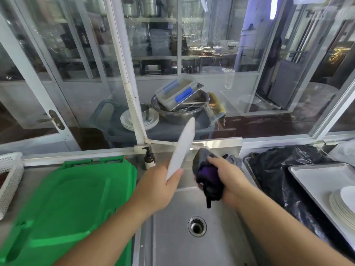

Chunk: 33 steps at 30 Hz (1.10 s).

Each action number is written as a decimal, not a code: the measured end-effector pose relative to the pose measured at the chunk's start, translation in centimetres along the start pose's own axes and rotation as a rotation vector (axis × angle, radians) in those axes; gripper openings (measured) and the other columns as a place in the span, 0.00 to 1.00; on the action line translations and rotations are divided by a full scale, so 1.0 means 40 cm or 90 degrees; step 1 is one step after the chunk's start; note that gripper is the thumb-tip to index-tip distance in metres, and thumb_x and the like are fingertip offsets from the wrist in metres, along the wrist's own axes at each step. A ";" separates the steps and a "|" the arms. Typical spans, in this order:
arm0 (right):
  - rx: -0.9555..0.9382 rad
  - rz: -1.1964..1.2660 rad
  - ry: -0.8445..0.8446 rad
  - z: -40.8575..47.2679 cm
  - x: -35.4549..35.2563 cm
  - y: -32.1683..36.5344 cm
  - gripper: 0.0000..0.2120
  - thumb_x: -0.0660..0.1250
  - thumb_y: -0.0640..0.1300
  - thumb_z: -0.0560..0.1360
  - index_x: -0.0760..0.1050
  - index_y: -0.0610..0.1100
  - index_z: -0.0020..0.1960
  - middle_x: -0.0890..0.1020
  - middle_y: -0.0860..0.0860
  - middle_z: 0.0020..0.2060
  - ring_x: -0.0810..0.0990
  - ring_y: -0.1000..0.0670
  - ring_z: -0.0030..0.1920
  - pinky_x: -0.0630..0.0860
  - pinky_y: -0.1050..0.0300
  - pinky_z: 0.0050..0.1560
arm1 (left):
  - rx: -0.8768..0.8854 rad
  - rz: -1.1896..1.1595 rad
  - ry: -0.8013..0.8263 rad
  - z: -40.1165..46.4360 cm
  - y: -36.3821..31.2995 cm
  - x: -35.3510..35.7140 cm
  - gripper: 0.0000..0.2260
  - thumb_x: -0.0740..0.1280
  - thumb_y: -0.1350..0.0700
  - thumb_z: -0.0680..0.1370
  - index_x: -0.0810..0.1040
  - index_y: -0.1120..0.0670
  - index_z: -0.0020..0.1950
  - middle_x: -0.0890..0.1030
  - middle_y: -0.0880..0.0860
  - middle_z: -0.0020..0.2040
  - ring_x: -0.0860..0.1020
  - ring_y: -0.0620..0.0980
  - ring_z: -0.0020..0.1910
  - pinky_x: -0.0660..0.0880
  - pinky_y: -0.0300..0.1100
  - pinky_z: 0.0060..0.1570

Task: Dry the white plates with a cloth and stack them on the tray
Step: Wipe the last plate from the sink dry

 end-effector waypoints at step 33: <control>-0.206 0.354 0.011 -0.408 -0.795 0.013 0.35 0.76 0.64 0.65 0.85 0.43 0.64 0.84 0.37 0.62 0.85 0.35 0.59 0.82 0.36 0.60 | 0.352 -0.025 0.105 -0.171 -0.645 0.482 0.26 0.52 0.37 0.85 0.79 0.48 0.72 0.78 0.46 0.72 0.72 0.45 0.75 0.69 0.53 0.75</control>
Point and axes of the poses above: each hand's wrist, its own z-axis towards the middle knuckle, its own x-axis out of the palm, y = z × x, the point moved 7 cm from there along z, towards the middle knuckle
